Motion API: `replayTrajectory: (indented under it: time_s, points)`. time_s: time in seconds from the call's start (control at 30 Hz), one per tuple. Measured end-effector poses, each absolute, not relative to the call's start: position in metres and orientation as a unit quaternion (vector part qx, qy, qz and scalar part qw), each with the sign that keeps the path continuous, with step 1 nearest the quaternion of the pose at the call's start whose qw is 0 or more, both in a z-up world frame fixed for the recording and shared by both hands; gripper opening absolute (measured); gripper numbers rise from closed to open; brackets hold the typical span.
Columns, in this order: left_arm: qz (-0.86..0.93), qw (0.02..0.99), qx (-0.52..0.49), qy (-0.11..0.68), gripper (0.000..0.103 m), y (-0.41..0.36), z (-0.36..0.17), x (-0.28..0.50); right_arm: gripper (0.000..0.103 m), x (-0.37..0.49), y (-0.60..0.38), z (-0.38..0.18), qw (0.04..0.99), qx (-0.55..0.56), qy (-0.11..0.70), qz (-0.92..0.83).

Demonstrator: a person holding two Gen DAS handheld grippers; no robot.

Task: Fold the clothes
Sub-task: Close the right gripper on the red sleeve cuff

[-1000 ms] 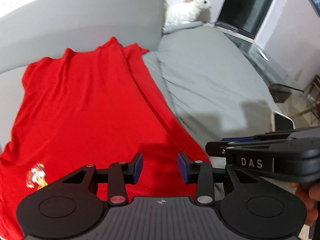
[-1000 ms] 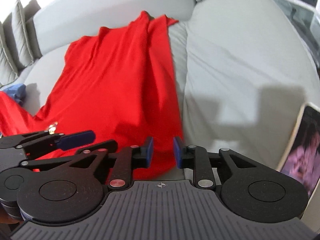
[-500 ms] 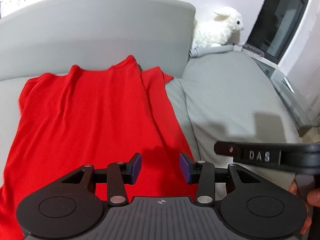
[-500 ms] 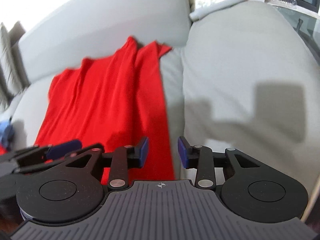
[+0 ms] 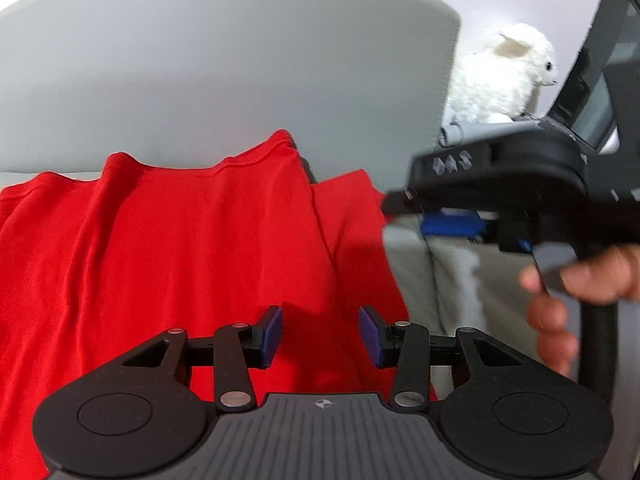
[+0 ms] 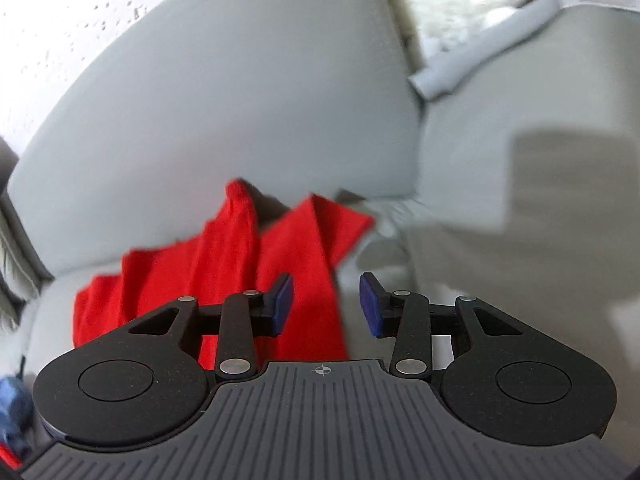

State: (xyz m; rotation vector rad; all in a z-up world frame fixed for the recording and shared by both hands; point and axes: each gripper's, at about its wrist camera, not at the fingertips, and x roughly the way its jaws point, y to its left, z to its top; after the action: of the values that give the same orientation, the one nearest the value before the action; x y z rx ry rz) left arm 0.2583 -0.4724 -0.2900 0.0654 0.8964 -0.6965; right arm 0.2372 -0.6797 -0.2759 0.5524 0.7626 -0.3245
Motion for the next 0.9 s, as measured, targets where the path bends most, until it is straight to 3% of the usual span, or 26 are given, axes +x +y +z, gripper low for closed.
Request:
replayTrajectory:
  time_s: [0.27,0.3,0.33,0.37,0.6,0.9]
  points:
    - [-0.327,0.839,0.021,0.434,0.041,-0.470,-0.297,0.266,0.049,0.293,-0.691,-0.297,0.874,0.227,0.406,-0.140]
    - [-0.327,0.839,0.023,0.435,0.041,-0.469,-0.297,0.265,0.044,0.295,-0.692,-0.299,0.873,0.227,0.409,-0.136]
    - [-0.328,0.838,0.023,0.435,0.041,-0.467,-0.295,0.264,0.010,0.296,-0.691,-0.300,0.875,0.225,0.408,-0.130]
    - [-0.329,0.837,0.023,0.436,0.041,-0.465,-0.292,0.262,0.001,0.293,-0.690,-0.297,0.878,0.223,0.405,-0.125]
    - [-0.360,0.833,0.024,0.420,0.041,-0.452,-0.245,0.231,0.001,0.237,-0.674,-0.238,0.909,0.170,0.357,-0.135]
    - [-0.459,0.801,0.040,0.383,0.042,-0.448,-0.177,0.152,0.001,0.108,-0.694,-0.118,0.925,0.113,0.265,-0.248]
